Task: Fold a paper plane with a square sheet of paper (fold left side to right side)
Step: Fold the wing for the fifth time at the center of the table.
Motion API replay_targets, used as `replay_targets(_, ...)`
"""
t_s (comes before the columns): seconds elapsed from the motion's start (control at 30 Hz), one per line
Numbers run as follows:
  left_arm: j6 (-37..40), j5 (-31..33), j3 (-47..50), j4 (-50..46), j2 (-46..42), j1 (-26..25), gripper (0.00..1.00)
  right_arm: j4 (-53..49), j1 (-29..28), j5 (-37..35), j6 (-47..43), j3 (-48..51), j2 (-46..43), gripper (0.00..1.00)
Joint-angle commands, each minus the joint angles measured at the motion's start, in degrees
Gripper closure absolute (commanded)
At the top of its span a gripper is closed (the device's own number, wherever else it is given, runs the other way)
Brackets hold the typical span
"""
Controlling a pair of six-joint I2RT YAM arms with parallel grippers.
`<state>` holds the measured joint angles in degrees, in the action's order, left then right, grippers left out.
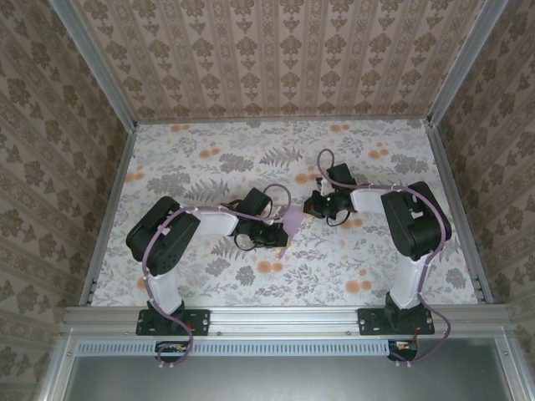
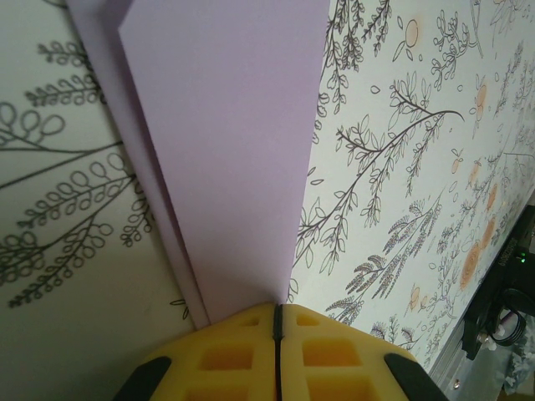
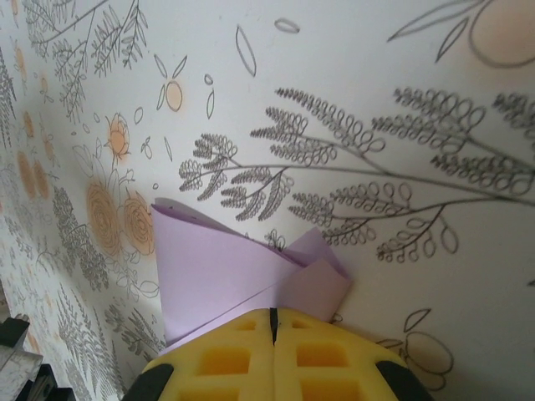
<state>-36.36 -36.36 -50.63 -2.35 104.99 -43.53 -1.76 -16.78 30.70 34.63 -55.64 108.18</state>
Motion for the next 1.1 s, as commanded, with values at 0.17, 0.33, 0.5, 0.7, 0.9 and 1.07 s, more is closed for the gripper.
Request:
replay_targets(0.17,1.29,3.71,2.75,-8.0,1.37,-1.19,0.92,0.56,3.24,-4.79,-1.23,-3.07,3.39,1.0)
replay_targets(0.33,1.29,3.8,2.65,-8.02,1.2,-1.2,0.92,0.58,3.63,-4.73,-1.16,-3.61,3.95,1.0)
replay_targets(0.5,1.2,3.77,2.51,-7.89,1.01,-1.15,0.92,0.49,3.75,-4.86,-1.1,-4.19,3.91,1.0)
replay_targets(0.7,1.03,4.06,2.58,-7.92,0.49,-1.17,0.92,-0.51,4.35,-4.56,-1.54,-5.83,3.36,1.0)
replay_targets(0.9,0.67,4.37,2.64,-7.59,-0.05,-1.31,0.92,-3.45,4.39,-5.73,-2.64,-6.36,-1.03,1.0)
replay_targets(1.07,0.43,4.72,2.78,-7.41,-0.31,-1.65,0.92,-4.71,3.78,-6.64,-1.91,-1.79,-10.58,1.0)
